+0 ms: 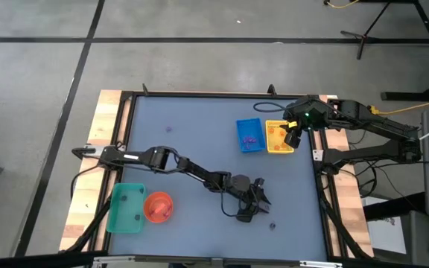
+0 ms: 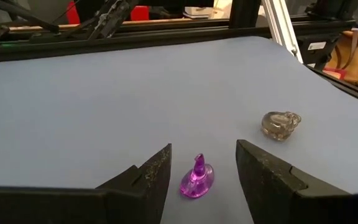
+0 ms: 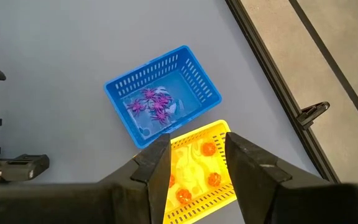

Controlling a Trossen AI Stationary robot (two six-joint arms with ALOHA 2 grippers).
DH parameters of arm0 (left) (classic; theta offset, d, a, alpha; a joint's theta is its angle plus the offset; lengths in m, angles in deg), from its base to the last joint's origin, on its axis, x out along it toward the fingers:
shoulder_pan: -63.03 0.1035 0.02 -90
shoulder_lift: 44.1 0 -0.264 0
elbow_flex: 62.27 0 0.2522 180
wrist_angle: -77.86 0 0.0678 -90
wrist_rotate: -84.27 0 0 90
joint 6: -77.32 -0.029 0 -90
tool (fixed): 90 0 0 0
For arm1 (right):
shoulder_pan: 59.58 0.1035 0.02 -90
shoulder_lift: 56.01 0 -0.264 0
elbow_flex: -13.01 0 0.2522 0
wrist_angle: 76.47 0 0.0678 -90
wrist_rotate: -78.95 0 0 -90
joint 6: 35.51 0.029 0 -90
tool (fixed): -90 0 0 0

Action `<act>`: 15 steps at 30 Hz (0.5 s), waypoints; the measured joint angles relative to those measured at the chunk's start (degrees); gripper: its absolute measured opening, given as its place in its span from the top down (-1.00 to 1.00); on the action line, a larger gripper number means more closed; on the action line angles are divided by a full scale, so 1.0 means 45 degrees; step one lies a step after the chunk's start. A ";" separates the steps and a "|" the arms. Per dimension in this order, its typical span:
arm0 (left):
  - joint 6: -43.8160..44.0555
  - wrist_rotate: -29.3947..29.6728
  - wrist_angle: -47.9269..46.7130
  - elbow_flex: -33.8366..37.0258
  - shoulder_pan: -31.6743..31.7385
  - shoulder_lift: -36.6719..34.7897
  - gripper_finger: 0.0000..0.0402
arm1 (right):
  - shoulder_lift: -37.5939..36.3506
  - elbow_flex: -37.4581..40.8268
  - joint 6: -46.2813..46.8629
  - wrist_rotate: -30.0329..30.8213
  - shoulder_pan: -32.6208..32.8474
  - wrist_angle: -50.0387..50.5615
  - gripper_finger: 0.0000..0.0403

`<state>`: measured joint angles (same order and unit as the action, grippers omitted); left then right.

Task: Sort Halloween decoration
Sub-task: Put the violet witch hat toy into the orange bin

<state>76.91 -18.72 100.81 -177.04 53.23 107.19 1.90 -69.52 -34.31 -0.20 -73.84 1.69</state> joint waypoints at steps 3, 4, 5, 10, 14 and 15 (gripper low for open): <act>0.0000 0.0000 0.0005 0.0000 0.0010 -0.0005 0.23 | 0.0000 0.0000 -0.0001 0.0000 0.0000 0.0000 0.25; 0.0000 0.0002 0.0000 0.0000 0.0010 -0.0005 0.25 | 0.0000 0.0000 -0.0001 0.0000 0.0000 0.0000 0.25; 0.0000 0.0000 -0.0002 0.0000 0.0010 -0.0005 0.28 | 0.0000 0.0000 -0.0002 0.0000 0.0000 0.0000 0.25; 0.0000 0.0000 0.0000 0.0000 0.0010 -0.0005 0.41 | 0.0000 0.0000 0.0000 0.0000 0.0000 0.0000 0.25; 0.0000 0.0005 0.0000 0.0000 0.0010 -0.0005 0.47 | 0.0000 0.0000 0.0002 0.0000 0.0000 0.0000 0.25; 0.0000 0.0003 0.0000 0.0000 0.0010 -0.0010 0.48 | 0.0000 0.0000 -0.0003 0.0000 0.0000 0.0000 0.25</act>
<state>76.91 -18.71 100.81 -177.04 53.28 107.14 1.90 -69.52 -34.32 -0.20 -73.84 1.69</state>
